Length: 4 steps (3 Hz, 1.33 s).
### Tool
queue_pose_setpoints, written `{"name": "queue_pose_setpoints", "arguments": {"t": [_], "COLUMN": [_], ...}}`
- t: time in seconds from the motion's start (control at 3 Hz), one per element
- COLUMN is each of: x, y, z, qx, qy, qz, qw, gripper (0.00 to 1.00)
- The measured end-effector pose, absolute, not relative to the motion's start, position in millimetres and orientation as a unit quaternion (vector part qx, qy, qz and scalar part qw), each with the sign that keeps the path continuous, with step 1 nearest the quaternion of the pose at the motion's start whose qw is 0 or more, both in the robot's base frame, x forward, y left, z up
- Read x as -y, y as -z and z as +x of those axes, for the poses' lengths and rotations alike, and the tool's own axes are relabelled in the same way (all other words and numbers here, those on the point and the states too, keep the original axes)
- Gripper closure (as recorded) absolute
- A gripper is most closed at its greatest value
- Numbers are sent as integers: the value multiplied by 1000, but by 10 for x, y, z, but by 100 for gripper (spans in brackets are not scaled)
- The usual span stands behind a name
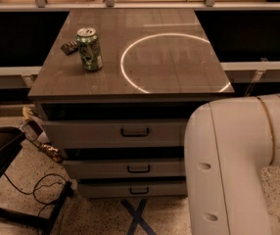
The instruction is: Move paper bowl near green can
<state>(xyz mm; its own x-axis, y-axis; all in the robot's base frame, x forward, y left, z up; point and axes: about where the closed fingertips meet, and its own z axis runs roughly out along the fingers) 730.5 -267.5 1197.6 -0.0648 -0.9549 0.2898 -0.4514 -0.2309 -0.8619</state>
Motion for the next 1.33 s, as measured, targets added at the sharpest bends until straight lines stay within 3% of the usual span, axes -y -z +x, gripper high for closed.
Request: {"name": "queue_pose_setpoints", "arguments": {"t": [1.33], "x": [2669], "y": [-12369], "z": [7188], "qx": [-535], "qy": [502], "qz": [-615], "qw": [290], "gripper": [100]}}
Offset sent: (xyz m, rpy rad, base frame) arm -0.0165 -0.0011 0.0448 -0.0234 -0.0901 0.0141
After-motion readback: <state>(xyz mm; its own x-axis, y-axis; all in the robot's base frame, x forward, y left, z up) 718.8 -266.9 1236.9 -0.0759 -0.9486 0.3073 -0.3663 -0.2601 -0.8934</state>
